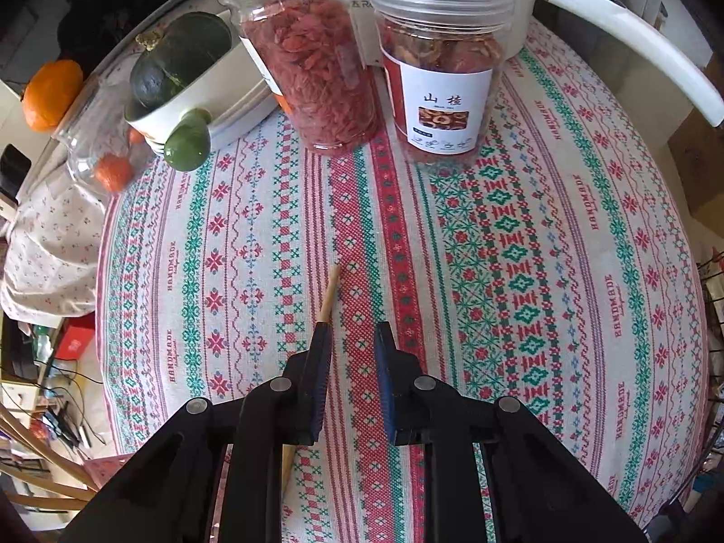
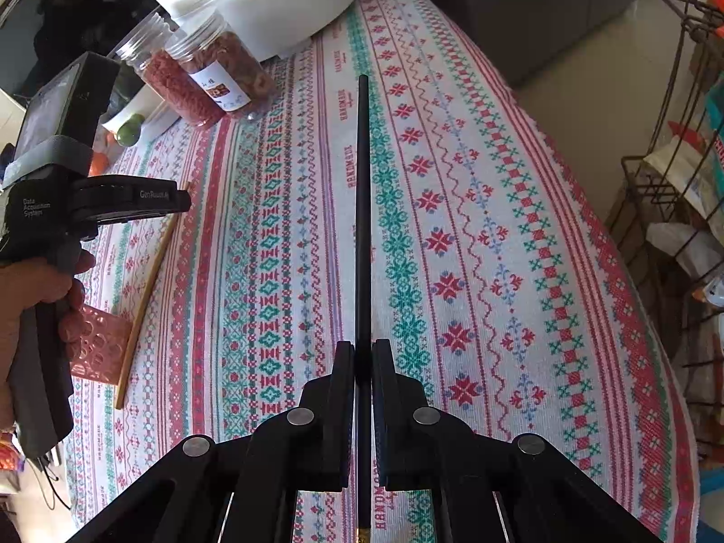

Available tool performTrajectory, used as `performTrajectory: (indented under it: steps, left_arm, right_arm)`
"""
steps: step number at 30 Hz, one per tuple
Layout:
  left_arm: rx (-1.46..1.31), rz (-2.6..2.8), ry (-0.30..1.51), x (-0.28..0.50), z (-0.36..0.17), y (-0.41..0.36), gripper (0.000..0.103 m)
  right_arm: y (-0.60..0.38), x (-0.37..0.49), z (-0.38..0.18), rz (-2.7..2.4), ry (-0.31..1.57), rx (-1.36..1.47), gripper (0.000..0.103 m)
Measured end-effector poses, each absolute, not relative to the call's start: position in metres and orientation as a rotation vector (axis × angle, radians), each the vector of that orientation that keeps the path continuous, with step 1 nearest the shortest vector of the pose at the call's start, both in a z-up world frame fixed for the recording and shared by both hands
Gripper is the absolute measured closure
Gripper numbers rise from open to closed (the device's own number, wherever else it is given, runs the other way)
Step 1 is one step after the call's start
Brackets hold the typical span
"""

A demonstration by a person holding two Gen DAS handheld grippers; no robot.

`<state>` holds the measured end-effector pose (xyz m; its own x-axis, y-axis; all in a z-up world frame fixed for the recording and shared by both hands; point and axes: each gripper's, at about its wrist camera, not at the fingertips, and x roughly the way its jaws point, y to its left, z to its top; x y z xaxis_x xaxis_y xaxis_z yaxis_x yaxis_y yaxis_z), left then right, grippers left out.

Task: Organize utensils
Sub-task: 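Grasp the last wooden chopstick on the cloth with the left tool, then carry the wooden chopstick into the pink basket and open the left tool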

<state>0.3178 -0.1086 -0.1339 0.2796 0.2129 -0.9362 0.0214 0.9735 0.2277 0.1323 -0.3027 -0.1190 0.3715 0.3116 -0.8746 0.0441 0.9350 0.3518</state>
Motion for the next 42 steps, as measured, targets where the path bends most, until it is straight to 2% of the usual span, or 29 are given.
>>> performTrajectory:
  steps: [13, 17, 21, 26, 32, 40, 42]
  left_arm:
    - [0.261, 0.142, 1.360, 0.328, -0.158, -0.097, 0.083]
    - [0.288, 0.116, 1.360, 0.325, -0.162, -0.102, 0.095]
    - [0.308, 0.044, 1.311, 0.307, -0.156, -0.122, 0.096]
    - [0.286, -0.064, 1.198, 0.271, -0.129, -0.138, 0.099]
    - [0.270, -0.201, 1.022, 0.209, -0.072, -0.142, 0.099]
    - [0.222, -0.295, 0.828, 0.129, -0.014, -0.114, 0.100]
    - [0.178, -0.317, 0.792, 0.115, -0.006, -0.099, 0.103]
  right_arm:
    - [-0.299, 0.135, -0.121, 0.205, 1.187, 0.349, 0.098]
    - [-0.298, 0.137, -0.122, 0.205, 1.189, 0.353, 0.098]
    - [-0.298, 0.138, -0.121, 0.203, 1.183, 0.360, 0.098]
    - [-0.304, 0.137, -0.110, 0.186, 1.125, 0.411, 0.098]
    - [-0.305, 0.132, -0.090, 0.160, 1.040, 0.442, 0.098]
    - [-0.290, 0.117, -0.060, 0.157, 0.951, 0.438, 0.098]
    - [-0.283, 0.113, -0.051, 0.157, 0.924, 0.420, 0.098]
